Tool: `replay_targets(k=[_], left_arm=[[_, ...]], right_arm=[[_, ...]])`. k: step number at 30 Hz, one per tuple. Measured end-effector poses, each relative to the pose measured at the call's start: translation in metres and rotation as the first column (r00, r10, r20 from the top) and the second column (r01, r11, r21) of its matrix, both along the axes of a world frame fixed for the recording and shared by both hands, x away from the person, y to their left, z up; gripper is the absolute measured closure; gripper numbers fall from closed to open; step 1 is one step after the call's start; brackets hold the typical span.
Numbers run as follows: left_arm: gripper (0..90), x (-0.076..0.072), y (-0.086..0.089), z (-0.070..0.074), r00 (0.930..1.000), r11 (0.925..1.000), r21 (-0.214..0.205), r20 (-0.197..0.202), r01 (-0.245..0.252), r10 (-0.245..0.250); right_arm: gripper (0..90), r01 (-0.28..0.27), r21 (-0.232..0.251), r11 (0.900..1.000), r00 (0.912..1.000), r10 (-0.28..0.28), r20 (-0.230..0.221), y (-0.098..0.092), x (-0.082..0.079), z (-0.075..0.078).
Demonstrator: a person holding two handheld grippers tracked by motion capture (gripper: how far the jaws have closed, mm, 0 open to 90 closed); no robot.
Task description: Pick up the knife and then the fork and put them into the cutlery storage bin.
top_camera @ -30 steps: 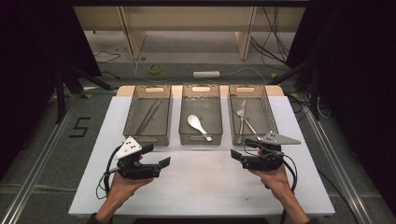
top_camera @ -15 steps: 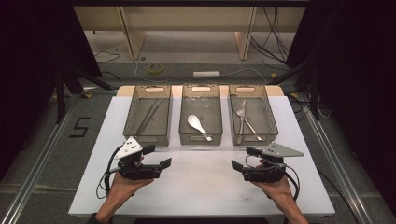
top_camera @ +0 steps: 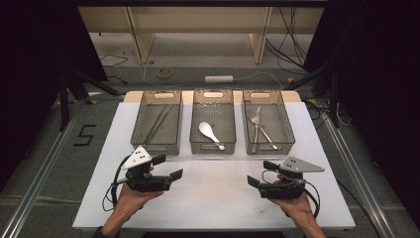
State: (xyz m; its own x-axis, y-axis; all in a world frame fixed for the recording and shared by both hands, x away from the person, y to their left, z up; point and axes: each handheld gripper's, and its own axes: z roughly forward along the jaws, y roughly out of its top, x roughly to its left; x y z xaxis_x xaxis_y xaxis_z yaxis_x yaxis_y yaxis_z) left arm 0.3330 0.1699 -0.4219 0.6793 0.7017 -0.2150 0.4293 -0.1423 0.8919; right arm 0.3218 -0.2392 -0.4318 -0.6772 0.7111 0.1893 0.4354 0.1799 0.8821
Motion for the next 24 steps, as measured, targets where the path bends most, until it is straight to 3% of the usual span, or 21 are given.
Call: replay_targets(k=[24], left_arm=[[15.5, 0.0004, -0.0002, 0.0001, 1.0000, 1.0000, 0.001, 0.001, 0.001, -0.001]], right_arm=[[17.8, 0.017, -0.012, 0.9998, 0.9998, -0.017, 0.010, -0.0016, 0.0005, 0.0005]])
